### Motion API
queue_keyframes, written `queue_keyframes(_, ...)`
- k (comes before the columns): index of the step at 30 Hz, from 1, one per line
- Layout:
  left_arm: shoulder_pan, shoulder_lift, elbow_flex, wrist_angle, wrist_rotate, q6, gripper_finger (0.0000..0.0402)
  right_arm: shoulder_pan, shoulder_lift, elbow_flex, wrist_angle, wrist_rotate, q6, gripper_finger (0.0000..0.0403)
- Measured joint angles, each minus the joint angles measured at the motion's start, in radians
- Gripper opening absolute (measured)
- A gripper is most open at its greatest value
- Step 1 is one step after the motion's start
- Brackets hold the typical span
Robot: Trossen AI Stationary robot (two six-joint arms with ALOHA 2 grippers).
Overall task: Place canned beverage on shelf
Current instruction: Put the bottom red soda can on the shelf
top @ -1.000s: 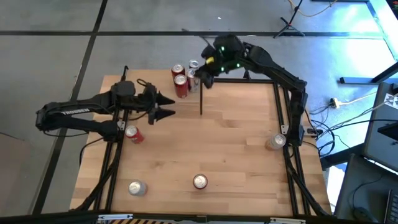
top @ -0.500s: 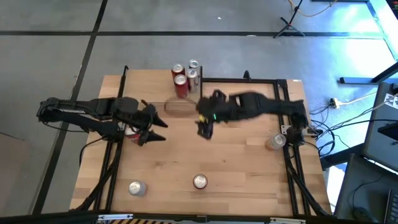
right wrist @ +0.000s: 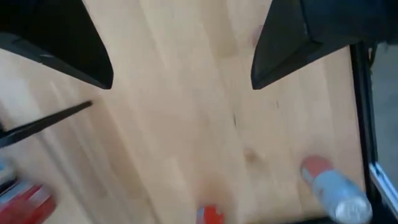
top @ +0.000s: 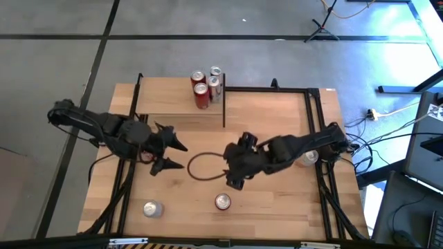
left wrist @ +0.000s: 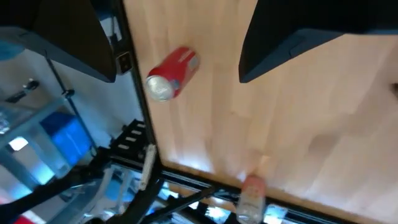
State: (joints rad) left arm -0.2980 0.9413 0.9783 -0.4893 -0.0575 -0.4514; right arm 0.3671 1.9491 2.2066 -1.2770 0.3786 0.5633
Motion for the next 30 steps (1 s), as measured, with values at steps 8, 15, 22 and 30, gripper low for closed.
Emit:
queue_keyframes(8,-0.104,0.177,0.000,0.181,-0.031,0.007,0.0333,0.077,0.001,-0.156,0.029,-0.031,0.085,0.0350)
queue_keyframes(15,-0.174,0.322,0.008,0.300,-0.138,-0.067,0.0333,0.167,-0.036,-0.303,0.016,0.033,0.187,0.0336)
queue_keyframes(22,-0.223,0.495,0.133,0.300,-0.200,-0.069,0.0333,0.277,-0.149,-0.461,0.034,0.032,0.325,0.0335)
queue_keyframes(30,-0.234,0.732,0.239,0.324,-0.274,-0.051,0.0333,0.419,-0.191,-0.577,0.057,0.075,0.531,0.0335)
